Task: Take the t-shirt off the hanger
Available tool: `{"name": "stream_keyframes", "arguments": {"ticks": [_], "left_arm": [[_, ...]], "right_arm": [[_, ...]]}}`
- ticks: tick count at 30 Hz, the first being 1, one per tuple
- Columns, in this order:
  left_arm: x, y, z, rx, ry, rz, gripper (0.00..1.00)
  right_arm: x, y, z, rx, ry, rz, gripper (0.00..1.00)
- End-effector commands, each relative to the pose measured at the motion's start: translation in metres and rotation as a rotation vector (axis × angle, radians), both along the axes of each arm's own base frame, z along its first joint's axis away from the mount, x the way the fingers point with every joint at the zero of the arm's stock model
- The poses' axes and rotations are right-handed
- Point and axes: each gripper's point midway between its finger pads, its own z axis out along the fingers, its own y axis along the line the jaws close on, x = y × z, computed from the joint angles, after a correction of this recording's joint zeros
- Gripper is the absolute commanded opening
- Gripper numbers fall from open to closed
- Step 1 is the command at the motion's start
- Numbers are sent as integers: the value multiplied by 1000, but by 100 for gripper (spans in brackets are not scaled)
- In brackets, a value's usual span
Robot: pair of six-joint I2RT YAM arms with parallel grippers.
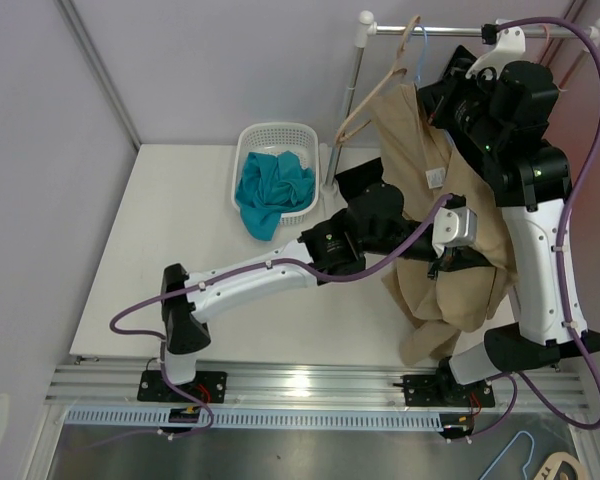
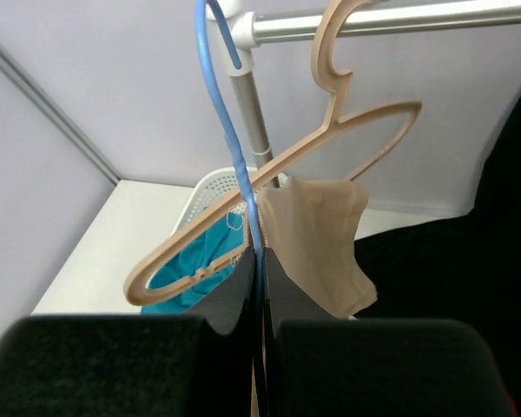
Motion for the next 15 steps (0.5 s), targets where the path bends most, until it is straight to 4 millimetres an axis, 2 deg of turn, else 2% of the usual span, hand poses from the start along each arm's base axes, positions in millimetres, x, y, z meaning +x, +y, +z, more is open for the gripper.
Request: {"name": "stream_keyframes", "arguments": {"ticks": [1,2,4,5,7,9,10,12,13,15], "left_arm": [[-54,8,11,-8,-30,-279,1],[-59,8,20,-19,-33,-313,1],[-68,10,8,26,-25,-379,1],[-82,18,5,49,-24,-469,1],[-92,24,-7,89,2,-560,0],[-110,39,-14,124,18,-679,1],[-116,42,-25,154,37,-706,1],[-129,55,-33,178,43,-773,1],[-140,61,-52,219,69,-806,1],[-154,70,-60,231,75,-867,1]], "right_arm": [[-8,13,28,29,-102,78,0],[-5,14,26,24,-96,78,0],[-9,15,32,22,-106,96,0],[-10,15,34,26,-111,101,0],[-9,14,36,40,-115,113,0],[-5,9,38,50,-114,110,0],[-4,8,38,52,-110,109,0],[-4,4,41,62,-112,107,0],[-1,1,42,66,-114,100,0],[-3,-1,45,77,-119,104,0]]}}
